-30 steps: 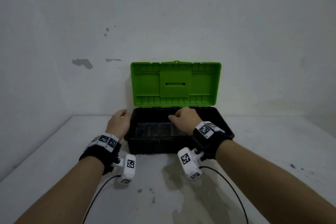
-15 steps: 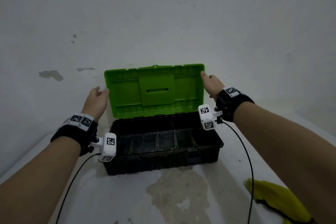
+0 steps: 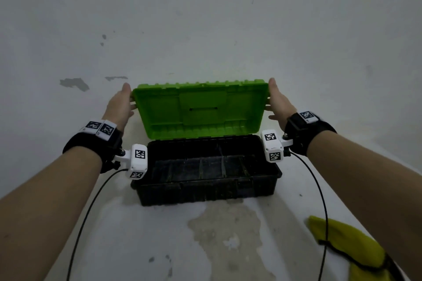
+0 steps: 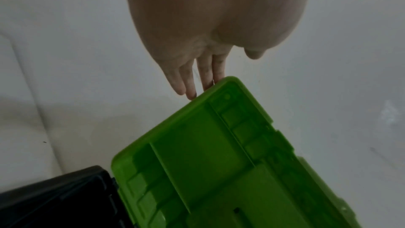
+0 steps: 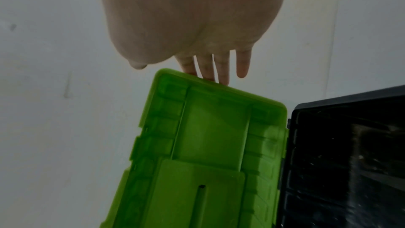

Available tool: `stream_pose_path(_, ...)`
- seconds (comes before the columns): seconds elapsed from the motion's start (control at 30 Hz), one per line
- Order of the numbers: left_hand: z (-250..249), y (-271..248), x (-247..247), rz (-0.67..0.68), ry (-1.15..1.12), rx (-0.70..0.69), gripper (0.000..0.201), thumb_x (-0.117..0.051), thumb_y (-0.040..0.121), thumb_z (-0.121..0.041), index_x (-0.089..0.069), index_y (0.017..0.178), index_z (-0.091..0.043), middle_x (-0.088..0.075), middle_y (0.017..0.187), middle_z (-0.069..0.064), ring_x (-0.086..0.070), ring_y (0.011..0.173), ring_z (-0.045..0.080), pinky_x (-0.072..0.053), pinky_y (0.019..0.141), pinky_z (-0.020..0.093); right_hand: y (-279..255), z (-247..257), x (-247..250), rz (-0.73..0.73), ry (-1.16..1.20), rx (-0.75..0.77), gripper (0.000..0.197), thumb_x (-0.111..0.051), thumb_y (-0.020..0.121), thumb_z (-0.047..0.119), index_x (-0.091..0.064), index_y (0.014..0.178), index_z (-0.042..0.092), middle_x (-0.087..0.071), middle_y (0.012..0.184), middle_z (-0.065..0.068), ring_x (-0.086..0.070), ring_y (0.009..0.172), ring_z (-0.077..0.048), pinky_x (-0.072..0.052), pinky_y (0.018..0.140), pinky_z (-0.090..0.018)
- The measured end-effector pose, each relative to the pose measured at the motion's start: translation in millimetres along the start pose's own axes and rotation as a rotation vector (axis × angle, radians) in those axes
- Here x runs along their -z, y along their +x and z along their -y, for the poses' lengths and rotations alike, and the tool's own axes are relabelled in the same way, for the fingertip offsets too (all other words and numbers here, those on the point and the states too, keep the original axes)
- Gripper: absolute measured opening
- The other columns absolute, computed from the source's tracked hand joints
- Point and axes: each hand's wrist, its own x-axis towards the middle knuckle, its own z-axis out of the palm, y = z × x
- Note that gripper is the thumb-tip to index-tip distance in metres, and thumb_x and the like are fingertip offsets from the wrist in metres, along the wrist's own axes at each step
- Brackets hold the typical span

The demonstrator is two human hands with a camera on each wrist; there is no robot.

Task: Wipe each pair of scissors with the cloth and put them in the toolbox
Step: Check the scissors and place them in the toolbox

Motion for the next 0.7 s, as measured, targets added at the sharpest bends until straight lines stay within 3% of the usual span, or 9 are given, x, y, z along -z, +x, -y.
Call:
stream_pose_path(0.13,6.1,-32.7,23.7,0.004,0.055,-0.031,0.037,-0.050,0.092,-0.055,-0.063,0.098,-0.021,-0.068,0.114,0.005,-0.066,0.106,0.022,-0.050,0.100,0.040,-37.2,-10.3,11.8,0.007,0.011,0.015,0.086,-0.022,0.087,0.079,-0.047,0.141,0.016,-0.055,0.132,-0.005,-0.053,0.116,-0.025,-0.044,0.094,-0.044)
stream_pose_path(0.2,18.0,-47.1,34.5,0.001,0.141,-0.062,0.039,-0.063,0.082,-0.054,-0.064,0.098,-0.020,-0.070,0.113,0.007,-0.066,0.108,0.025,-0.050,0.103,0.047,-56.3,-19.3,14.8,0.015,0.004,0.021,0.076,-0.027,0.090,0.074,-0.048,0.138,0.018,-0.055,0.127,-0.004,-0.053,0.115,-0.025,-0.045,0.094,-0.044)
stream_pose_path(0.27,25.1,-68.1,40.9,0.013,0.220,-0.095,0.033,-0.071,0.088,-0.035,-0.063,0.112,-0.013,-0.068,0.116,0.011,-0.065,0.110,0.027,-0.050,0.103,0.048,-72.8,-31.9,16.6,0.012,-0.023,0.029,0.070,-0.034,0.091,0.070,-0.050,0.135,0.017,-0.054,0.124,-0.003,-0.053,0.113,-0.025,-0.045,0.092,-0.044)
stream_pose_path(0.4,36.9,-110.5,47.0,0.062,0.314,-0.099,0.038,-0.071,0.090,-0.006,-0.059,0.125,-0.001,-0.064,0.112,0.010,-0.063,0.101,0.024,-0.048,0.095,0.033,-98.1,-61.8,18.1,-0.010,-0.107,0.122,0.049,-0.051,0.097,0.046,-0.058,0.123,0.005,-0.060,0.100,-0.004,-0.055,0.089,-0.019,-0.043,0.078,-0.033)
stream_pose_path(0.57,64.2,-133.2,51.9,0.089,0.446,-0.076,0.041,-0.075,0.085,-0.003,-0.062,0.123,-0.004,-0.066,0.103,0.008,-0.065,0.095,0.022,-0.050,0.098,0.037,-120.5,-92.1,16.1,0.017,-0.157,0.122,0.040,-0.057,0.097,0.032,-0.056,0.125,0.003,-0.063,0.117,-0.010,-0.059,0.098,-0.021,-0.047,0.071,-0.027)
stream_pose_path(0.7,79.8,-142.5,50.5,0.048,0.527,-0.090,0.033,-0.080,0.083,-0.013,-0.067,0.113,-0.006,-0.069,0.101,0.009,-0.066,0.095,0.025,-0.049,0.090,0.032,-124.8,-110.9,15.4,0.023,-0.236,0.102,0.039,-0.059,0.096,0.030,-0.056,0.125,0.005,-0.064,0.120,-0.013,-0.060,0.102,-0.024,-0.049,0.089,-0.037)
